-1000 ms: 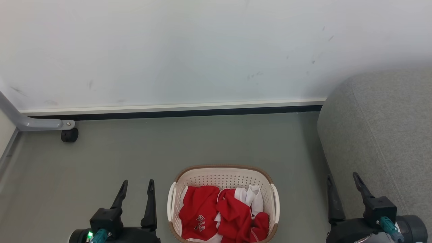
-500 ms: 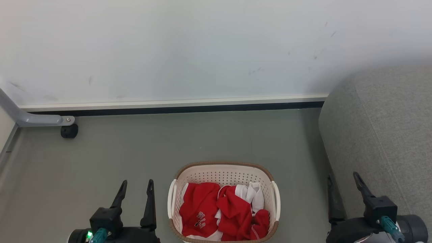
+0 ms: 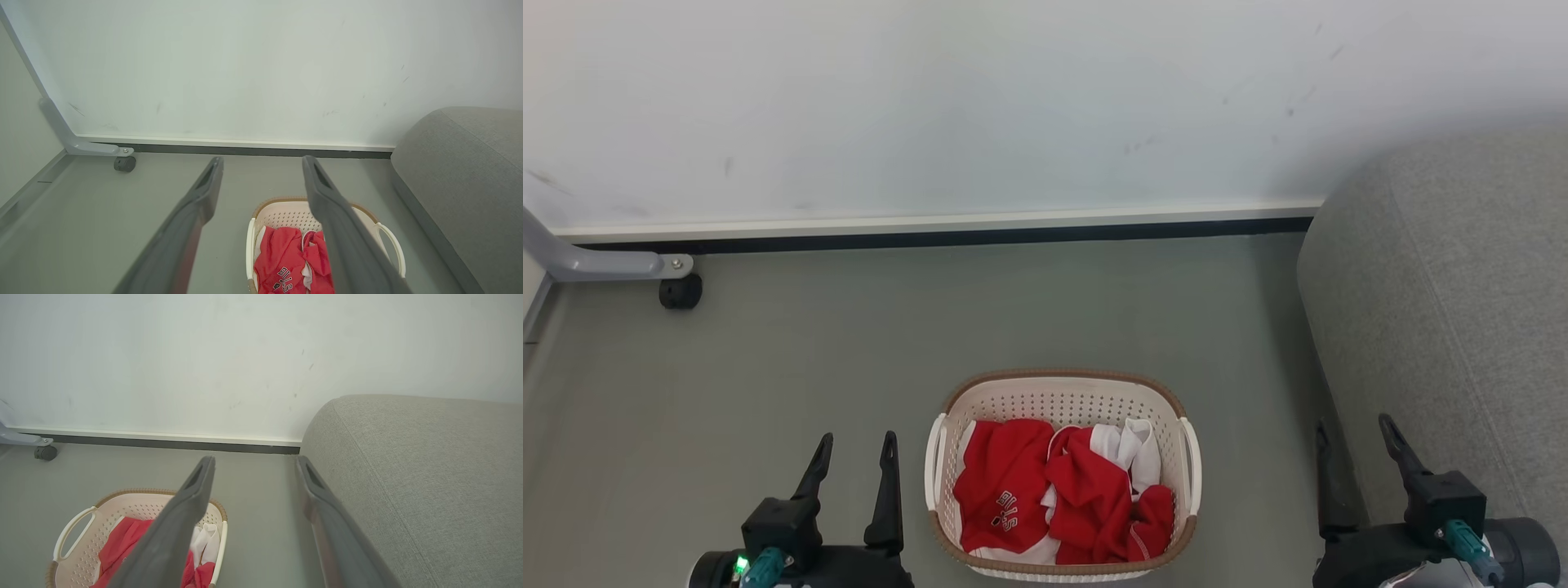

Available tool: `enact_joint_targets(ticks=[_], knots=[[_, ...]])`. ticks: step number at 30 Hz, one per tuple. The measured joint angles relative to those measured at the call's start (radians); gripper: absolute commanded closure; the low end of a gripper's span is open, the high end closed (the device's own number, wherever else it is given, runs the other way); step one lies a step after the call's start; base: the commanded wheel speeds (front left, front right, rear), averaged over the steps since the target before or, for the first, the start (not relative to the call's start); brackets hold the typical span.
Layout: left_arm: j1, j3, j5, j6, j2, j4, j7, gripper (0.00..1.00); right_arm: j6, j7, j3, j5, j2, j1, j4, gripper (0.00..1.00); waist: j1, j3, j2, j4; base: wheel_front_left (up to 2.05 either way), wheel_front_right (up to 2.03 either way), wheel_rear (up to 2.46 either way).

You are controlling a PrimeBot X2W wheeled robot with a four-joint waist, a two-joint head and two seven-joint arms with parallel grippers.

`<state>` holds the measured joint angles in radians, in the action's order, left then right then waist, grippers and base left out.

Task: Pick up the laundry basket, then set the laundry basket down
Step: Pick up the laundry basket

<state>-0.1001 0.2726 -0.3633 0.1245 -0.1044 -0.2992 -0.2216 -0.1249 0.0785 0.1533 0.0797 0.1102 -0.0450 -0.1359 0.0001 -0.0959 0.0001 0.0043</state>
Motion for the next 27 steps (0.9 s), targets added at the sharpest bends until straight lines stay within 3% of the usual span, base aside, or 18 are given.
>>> enact_joint_targets(ticks=[27], knots=[[-0.108, 0.003, 0.013, 0.000, 0.011, 0.030, 0.022, 0.00, 0.000, -0.008, -0.019, 0.003, 0.006, -0.070, 0.036, 0.00, 0.0000, -0.219, 0.0000, -0.008, 0.00, 0.00, 0.00]])
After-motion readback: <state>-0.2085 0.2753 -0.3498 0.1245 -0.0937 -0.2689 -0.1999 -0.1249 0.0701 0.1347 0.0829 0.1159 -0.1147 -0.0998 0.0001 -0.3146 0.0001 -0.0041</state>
